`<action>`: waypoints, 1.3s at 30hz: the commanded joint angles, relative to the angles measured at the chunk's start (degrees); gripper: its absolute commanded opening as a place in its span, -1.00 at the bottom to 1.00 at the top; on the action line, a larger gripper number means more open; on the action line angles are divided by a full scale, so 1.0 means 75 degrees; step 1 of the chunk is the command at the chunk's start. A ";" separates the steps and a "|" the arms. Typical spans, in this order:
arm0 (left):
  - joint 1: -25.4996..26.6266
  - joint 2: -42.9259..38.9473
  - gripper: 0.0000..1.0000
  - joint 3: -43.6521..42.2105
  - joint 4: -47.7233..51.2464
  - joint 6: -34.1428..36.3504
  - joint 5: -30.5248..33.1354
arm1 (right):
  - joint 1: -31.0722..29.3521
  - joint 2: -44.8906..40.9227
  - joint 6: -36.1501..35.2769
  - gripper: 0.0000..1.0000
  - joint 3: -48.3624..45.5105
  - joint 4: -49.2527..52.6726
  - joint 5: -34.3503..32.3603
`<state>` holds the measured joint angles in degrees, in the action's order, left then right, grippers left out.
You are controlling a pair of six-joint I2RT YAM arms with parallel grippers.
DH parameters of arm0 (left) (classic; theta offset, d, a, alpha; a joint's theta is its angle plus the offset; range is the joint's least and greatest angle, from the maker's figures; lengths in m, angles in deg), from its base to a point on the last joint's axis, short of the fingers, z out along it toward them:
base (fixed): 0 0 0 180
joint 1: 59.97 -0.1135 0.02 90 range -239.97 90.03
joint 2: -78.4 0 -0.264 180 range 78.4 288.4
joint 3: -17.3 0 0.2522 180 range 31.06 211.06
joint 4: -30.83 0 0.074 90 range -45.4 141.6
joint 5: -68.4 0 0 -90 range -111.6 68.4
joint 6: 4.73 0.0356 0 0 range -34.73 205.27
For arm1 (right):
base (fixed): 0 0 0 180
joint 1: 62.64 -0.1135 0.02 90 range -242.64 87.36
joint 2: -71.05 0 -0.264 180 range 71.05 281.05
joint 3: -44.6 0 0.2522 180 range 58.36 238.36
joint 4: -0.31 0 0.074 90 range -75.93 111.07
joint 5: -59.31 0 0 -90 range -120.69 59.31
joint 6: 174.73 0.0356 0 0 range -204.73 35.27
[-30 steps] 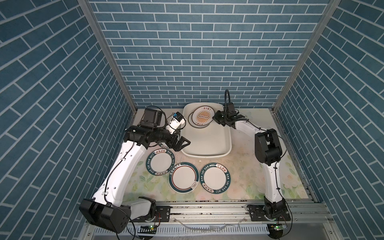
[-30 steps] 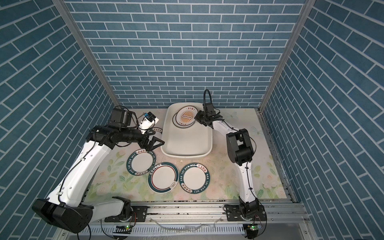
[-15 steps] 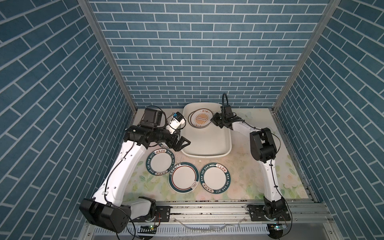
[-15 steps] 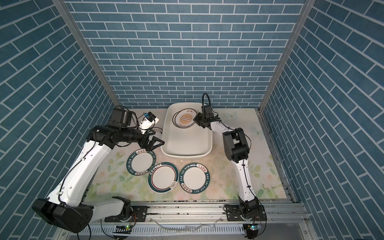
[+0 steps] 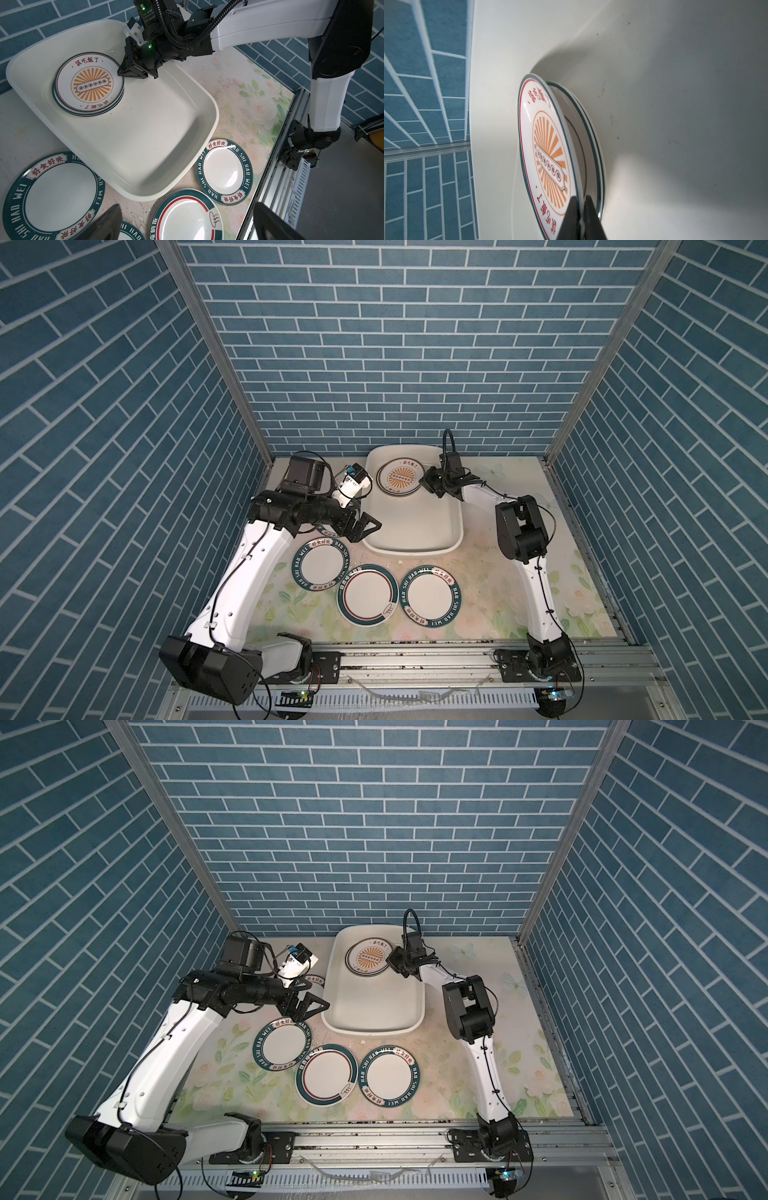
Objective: Place the plates into the plastic bin on the countertop
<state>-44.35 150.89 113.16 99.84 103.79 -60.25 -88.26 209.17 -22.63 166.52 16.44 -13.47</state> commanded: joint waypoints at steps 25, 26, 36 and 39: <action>0.0015 -0.0054 0.99 0.0159 0.0112 0.0044 -0.0166 | -0.0042 0.0164 0.0329 -0.59 0.0262 -0.0047 0.0178; 0.0015 -0.0057 0.99 0.0162 0.0109 0.0042 -0.0155 | -0.0038 0.0157 0.0329 -0.59 0.0257 -0.0045 0.0178; 0.0015 -0.0107 0.99 0.0139 0.0110 0.0050 -0.0131 | -0.0022 0.0087 0.0285 -0.54 0.0279 0.0056 0.0178; 0.0015 -0.0117 0.99 0.0147 0.0099 0.0061 -0.0119 | -0.0023 0.0071 0.0285 -0.53 0.0284 0.0082 0.0190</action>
<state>-44.35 151.00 113.21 99.99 103.79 -60.42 -88.24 210.00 -21.49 167.06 16.18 -12.42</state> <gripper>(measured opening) 0.995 0.232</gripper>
